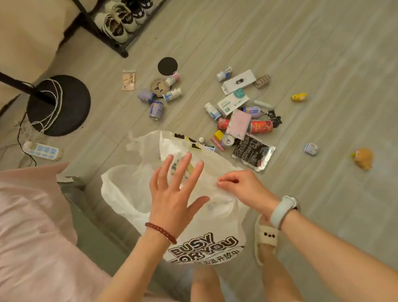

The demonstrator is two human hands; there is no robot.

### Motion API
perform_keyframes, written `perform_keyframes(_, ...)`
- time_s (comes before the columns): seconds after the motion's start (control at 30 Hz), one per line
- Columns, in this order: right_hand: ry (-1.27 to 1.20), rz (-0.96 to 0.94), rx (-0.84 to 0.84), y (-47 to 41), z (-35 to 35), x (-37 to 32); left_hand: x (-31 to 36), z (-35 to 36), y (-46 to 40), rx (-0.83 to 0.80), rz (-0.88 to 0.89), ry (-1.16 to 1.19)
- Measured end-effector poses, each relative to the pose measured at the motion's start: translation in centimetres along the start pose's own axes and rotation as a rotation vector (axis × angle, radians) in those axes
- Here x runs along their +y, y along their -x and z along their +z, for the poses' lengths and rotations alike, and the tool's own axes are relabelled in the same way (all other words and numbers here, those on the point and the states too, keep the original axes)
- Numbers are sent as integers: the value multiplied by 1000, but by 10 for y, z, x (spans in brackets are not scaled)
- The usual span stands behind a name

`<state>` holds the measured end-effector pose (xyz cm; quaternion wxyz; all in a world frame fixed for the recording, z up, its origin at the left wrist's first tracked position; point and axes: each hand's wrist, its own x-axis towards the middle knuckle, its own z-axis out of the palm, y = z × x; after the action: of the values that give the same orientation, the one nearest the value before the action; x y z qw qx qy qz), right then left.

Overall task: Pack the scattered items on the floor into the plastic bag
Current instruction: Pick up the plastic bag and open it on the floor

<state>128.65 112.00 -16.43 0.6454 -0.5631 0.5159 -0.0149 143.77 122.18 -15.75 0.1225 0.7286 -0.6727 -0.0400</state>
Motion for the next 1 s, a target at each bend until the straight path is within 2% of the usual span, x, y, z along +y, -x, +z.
perform_keyframes(0.1, -3, -30, 20, 17, -64, 12, 41, 14, -46, -135, 177, -105)
perform_keyframes(0.2, -9, -45, 166, 35, -122, 32, 98, 31, -84, -191, 219, 31)
perform_keyframes(0.27, 28, -92, 364, 54, -156, 51, 140, 40, -104, -240, 84, 151)
perform_keyframes(0.37, 202, -186, 609, 84, -189, 85, 194, 52, -123, -363, -234, 403)
perform_keyframes(0.43, 246, -160, 620, 99, -205, 110, 225, 59, -130, -447, -310, 604)
perform_keyframes(0.57, 245, -53, 630, 115, -227, 151, 258, 67, -124, -537, -183, 816)
perform_keyframes(0.7, 360, -34, 649, 125, -246, 168, 270, 66, -110, -576, -104, 924)
perform_keyframes(0.77, 434, -80, 651, 127, -252, 172, 271, 65, -107, -577, -122, 958)
perform_keyframes(0.9, 557, -316, 830, 124, -257, 174, 262, 60, -101, -580, -166, 967)
perform_keyframes(1.0, 557, -360, 833, 125, -258, 168, 248, 55, -96, -531, -247, 902)
